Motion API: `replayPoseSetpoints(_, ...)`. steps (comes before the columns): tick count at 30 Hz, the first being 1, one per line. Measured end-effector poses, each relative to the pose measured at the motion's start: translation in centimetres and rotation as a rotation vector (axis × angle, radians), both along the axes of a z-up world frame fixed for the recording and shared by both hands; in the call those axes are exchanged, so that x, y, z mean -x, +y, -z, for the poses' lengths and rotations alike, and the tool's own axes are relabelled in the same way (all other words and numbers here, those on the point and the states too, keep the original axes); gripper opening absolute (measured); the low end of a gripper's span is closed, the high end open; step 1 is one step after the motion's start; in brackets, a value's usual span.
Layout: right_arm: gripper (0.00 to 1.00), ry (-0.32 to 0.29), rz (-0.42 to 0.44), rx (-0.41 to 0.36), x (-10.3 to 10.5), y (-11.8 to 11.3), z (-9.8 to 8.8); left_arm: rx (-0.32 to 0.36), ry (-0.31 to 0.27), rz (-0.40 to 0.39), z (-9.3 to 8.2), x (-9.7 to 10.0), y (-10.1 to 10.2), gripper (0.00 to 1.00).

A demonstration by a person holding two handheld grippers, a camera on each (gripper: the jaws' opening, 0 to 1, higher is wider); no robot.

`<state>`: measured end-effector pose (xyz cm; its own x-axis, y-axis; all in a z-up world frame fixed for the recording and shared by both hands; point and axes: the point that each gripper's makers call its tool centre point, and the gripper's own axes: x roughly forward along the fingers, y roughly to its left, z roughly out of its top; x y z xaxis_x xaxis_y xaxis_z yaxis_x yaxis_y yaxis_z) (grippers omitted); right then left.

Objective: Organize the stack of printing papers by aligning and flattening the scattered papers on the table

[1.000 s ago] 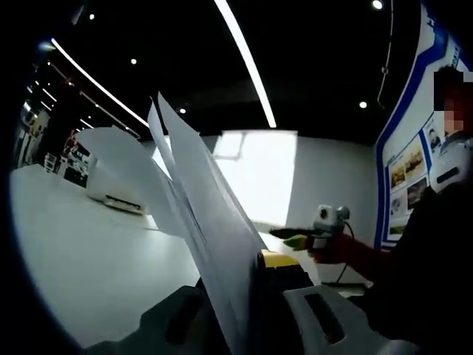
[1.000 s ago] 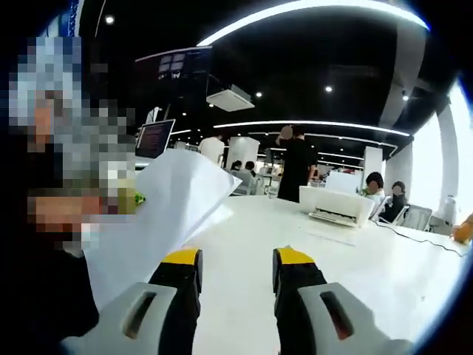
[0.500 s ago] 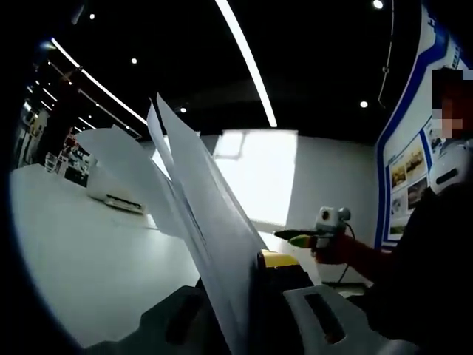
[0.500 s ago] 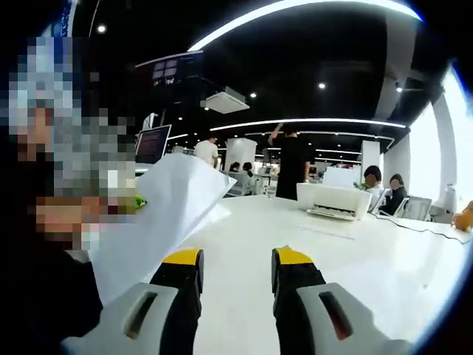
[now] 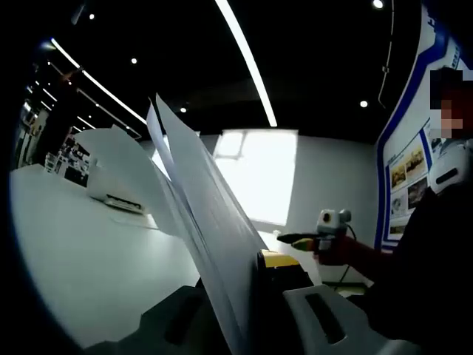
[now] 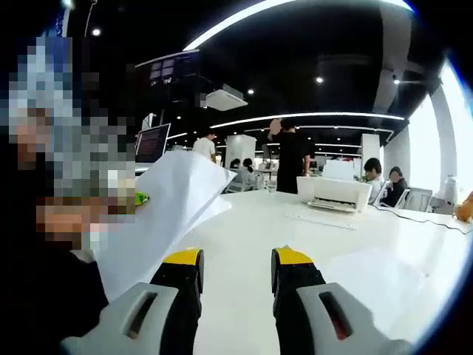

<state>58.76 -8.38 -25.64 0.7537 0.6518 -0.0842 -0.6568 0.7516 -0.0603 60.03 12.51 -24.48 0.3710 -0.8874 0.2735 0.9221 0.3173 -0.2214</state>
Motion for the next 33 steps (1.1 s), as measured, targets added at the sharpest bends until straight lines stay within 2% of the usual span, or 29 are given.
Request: replayPoseSetpoints(33, 0.36, 0.056, 0.051, 0.002, 1.2, -3.3, 1.4, -0.006, -0.002, -0.001, 0.1, 0.0, -0.1, 0.09)
